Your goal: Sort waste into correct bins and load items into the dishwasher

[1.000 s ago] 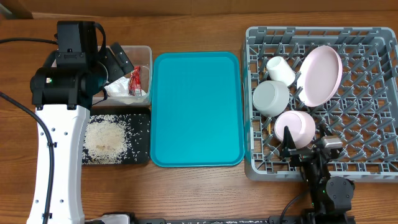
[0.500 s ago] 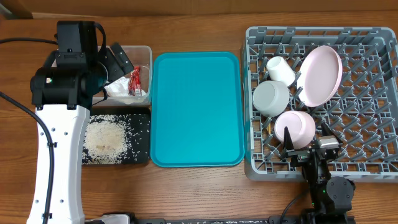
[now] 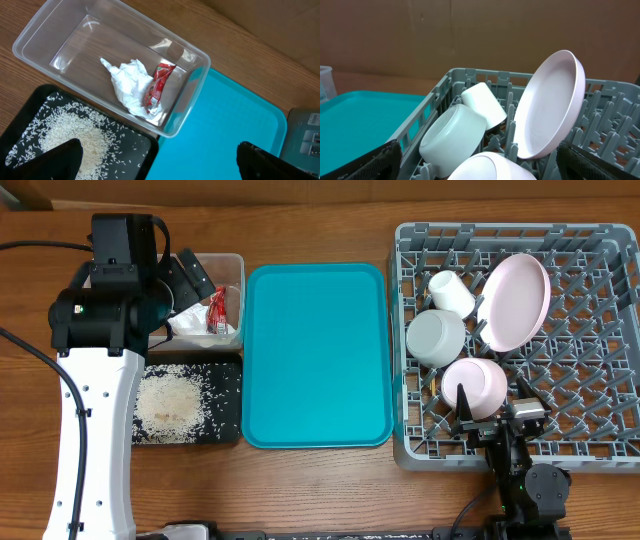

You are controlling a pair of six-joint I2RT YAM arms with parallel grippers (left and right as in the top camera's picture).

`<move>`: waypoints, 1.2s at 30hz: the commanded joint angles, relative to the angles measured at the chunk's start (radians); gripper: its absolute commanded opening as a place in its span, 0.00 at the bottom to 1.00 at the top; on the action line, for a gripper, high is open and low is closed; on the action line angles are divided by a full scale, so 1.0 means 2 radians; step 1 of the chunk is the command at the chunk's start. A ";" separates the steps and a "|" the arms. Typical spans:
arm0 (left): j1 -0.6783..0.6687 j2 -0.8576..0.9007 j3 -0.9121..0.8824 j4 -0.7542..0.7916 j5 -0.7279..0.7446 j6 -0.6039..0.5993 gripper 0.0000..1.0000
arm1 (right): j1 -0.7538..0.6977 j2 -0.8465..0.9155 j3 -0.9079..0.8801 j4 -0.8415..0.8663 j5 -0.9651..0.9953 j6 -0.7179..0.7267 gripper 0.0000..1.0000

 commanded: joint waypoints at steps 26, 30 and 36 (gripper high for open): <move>0.001 -0.027 0.007 0.000 -0.003 -0.003 1.00 | -0.002 -0.006 -0.005 0.004 -0.001 -0.004 1.00; -0.001 -0.064 0.006 0.000 -0.003 -0.003 1.00 | -0.002 -0.006 -0.005 0.004 -0.001 -0.004 1.00; -0.001 -0.141 0.003 0.000 -0.003 -0.003 1.00 | -0.002 -0.006 -0.005 0.004 -0.001 -0.004 1.00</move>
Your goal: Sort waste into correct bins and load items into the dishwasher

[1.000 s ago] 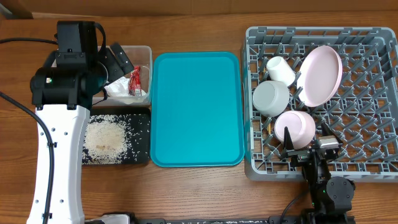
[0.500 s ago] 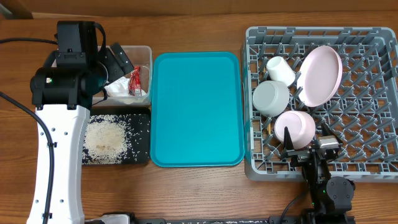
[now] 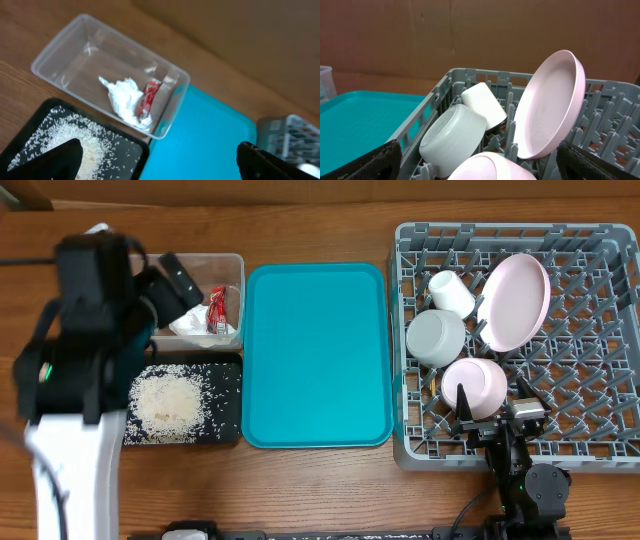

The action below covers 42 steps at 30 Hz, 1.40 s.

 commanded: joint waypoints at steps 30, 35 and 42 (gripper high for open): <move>-0.001 -0.538 -0.613 0.252 0.056 -0.018 1.00 | -0.002 -0.006 -0.005 0.004 -0.001 -0.003 1.00; -0.001 -0.592 -0.698 0.401 0.076 -0.018 1.00 | -0.002 -0.006 -0.005 0.004 -0.001 -0.003 1.00; -0.001 -0.639 -0.782 0.508 0.076 -0.012 1.00 | -0.002 -0.006 -0.005 0.004 -0.001 -0.003 1.00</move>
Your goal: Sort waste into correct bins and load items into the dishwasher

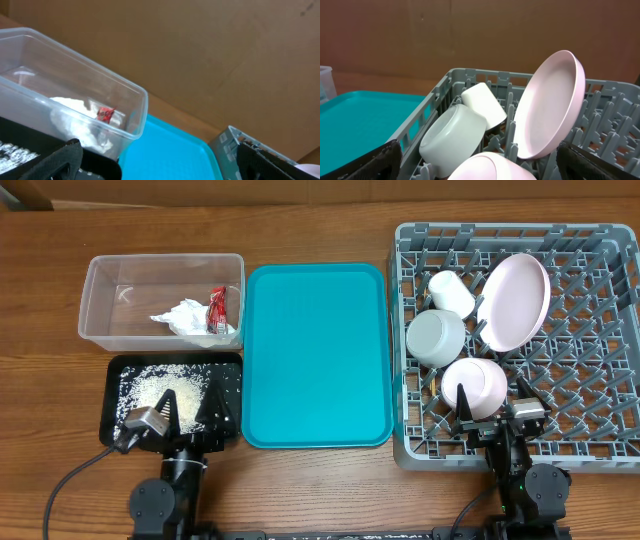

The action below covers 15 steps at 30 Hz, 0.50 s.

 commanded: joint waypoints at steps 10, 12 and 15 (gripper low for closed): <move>-0.003 -0.013 -0.068 0.015 0.031 0.083 1.00 | -0.002 -0.006 -0.005 0.004 -0.001 -0.003 1.00; -0.003 -0.013 -0.069 0.016 0.039 0.126 1.00 | -0.002 -0.006 -0.005 0.004 -0.001 -0.003 1.00; -0.003 -0.013 -0.069 0.016 0.042 0.185 1.00 | -0.002 -0.006 -0.005 0.004 -0.001 -0.003 1.00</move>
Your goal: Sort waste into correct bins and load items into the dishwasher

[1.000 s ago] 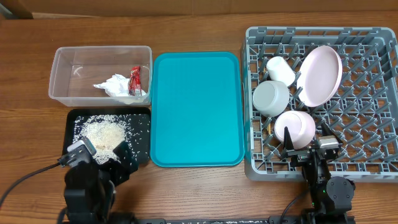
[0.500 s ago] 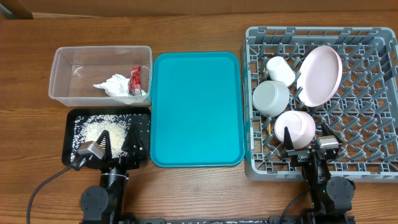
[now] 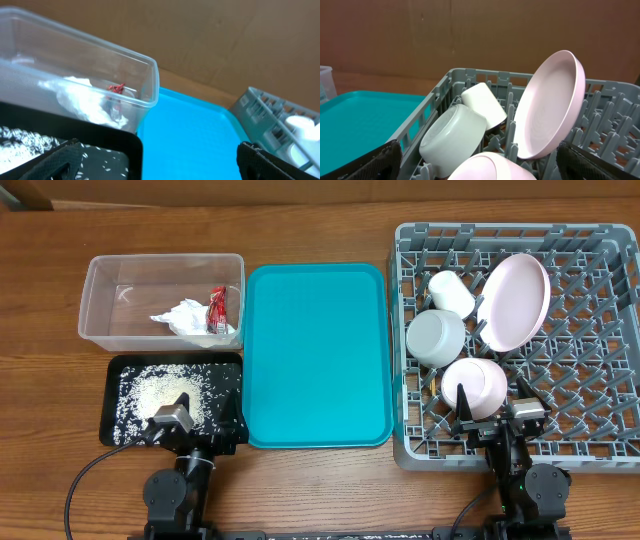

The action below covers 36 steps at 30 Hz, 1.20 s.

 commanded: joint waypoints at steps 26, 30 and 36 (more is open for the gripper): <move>-0.001 -0.006 -0.005 0.005 0.010 0.186 1.00 | -0.002 -0.006 -0.005 0.004 -0.001 -0.004 1.00; -0.001 -0.006 -0.005 0.005 0.010 0.186 1.00 | -0.002 -0.006 -0.005 0.004 -0.001 -0.004 1.00; -0.001 -0.006 -0.005 0.004 0.010 0.186 1.00 | -0.002 -0.006 -0.005 0.004 -0.001 -0.004 1.00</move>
